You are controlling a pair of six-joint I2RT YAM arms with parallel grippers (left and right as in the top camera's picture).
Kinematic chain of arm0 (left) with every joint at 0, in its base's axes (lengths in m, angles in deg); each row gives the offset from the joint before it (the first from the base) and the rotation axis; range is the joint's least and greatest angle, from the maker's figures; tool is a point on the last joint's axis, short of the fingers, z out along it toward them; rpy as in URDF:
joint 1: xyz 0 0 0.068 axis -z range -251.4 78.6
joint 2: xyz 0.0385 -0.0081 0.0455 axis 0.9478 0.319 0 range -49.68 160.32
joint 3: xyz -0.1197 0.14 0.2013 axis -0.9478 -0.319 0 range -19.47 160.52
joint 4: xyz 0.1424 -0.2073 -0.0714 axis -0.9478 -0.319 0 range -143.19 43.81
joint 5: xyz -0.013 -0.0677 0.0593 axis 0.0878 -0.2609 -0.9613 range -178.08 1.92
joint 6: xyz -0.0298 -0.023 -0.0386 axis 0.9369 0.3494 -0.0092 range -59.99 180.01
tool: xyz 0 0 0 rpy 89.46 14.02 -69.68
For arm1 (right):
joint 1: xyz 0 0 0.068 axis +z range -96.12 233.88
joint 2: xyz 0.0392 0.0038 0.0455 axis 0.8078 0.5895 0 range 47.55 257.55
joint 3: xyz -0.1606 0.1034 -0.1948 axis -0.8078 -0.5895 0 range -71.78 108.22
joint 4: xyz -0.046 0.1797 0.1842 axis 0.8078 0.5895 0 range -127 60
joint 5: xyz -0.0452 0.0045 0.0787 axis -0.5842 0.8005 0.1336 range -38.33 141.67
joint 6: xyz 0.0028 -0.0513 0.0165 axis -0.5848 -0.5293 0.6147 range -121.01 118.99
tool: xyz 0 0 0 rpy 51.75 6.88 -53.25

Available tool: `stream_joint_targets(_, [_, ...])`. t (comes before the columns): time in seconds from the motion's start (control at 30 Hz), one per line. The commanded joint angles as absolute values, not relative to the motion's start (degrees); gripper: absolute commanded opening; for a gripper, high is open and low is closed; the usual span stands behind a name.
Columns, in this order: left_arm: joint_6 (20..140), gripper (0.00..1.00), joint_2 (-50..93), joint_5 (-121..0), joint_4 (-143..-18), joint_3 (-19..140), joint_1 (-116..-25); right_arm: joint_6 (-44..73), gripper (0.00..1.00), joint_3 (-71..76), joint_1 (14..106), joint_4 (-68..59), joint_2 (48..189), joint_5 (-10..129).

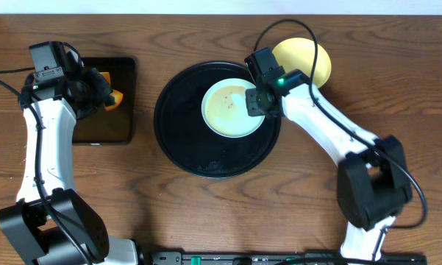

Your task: Clean dirty plates on tray and stack at the side

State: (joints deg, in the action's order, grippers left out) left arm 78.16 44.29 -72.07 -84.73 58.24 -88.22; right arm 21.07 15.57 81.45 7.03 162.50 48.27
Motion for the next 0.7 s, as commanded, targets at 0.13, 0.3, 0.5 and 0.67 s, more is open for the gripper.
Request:
stream_joint_targets(0.13, [78.2, 0.08, 44.8, -72.2, -84.6, 57.9, -88.5, 27.9, 0.36, 16.1, 79.8, 7.8, 165.2, 53.1])
stream_joint_targets(0.3, [78.2, 0.08, 44.8, -72.2, -84.7, 57.9, -88.5, 33.4, 0.31, 16.0, 81.8, 7.8, 168.4, 51.4])
stream_joint_targets(0.5, [78.2, 0.08, 44.8, -72.2, -84.8, 57.9, -88.5, 35.2, 0.29, 16.0, 83.2, 7.6, 171.3, 50.4])
stream_joint_targets(0.67, [78.2, 0.08, 44.8, -72.2, -84.9, 57.9, -88.5, 36.2, 0.01, 16.0, 83.2, 7.4, 171.4, 50.2])
